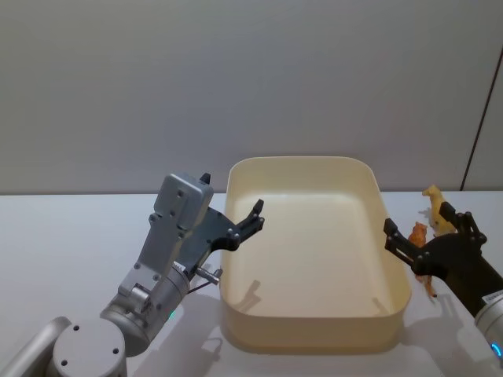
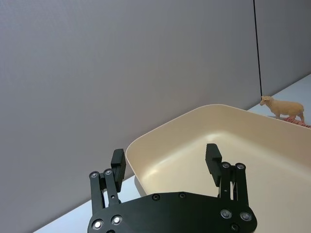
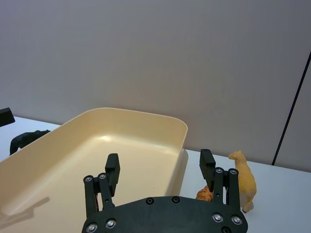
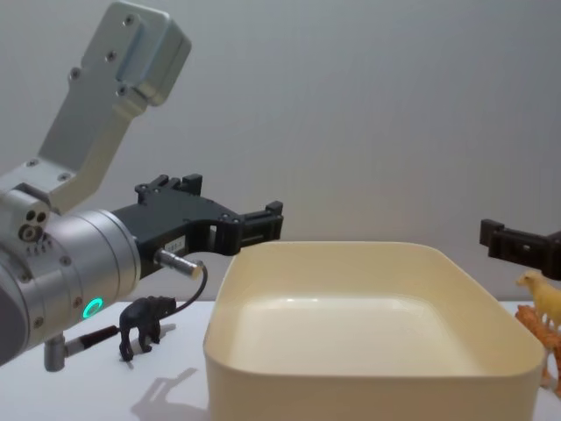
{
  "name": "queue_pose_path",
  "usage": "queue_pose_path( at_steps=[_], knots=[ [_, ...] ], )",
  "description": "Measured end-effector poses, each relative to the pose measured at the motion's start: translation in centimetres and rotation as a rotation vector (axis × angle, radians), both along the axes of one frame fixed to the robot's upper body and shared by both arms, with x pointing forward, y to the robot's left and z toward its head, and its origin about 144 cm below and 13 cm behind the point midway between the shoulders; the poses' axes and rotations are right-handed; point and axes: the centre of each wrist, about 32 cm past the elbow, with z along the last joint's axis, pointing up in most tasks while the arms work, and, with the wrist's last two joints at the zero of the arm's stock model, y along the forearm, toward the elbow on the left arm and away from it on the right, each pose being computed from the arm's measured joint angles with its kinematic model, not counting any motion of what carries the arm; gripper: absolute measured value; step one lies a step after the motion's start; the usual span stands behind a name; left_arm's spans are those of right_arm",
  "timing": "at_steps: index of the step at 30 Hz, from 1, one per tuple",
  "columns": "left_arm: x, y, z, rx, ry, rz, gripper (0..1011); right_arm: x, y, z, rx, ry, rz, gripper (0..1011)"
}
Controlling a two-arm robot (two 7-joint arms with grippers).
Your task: Pick up the toy alternately with two hands and place it into the central storage box.
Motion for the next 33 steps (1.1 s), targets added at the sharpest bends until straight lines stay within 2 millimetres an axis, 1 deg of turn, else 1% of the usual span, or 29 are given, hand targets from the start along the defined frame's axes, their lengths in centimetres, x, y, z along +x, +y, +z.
queue_pose_path(
  at_steps=[23,31,33],
  knots=[
    [0.0,0.0,0.0,0.000,0.000,0.000,1001,-0.2,-0.2,-0.1,-0.005,0.002,-0.010,1001],
    [0.0,0.0,0.0,0.000,0.000,0.000,1001,-1.3,-1.6,-0.2,-0.030,0.006,-0.050,1001],
    [0.0,0.0,0.0,0.000,0.000,0.000,1001,-1.9,-2.3,-0.2,-0.042,0.012,-0.066,1001]
  ],
)
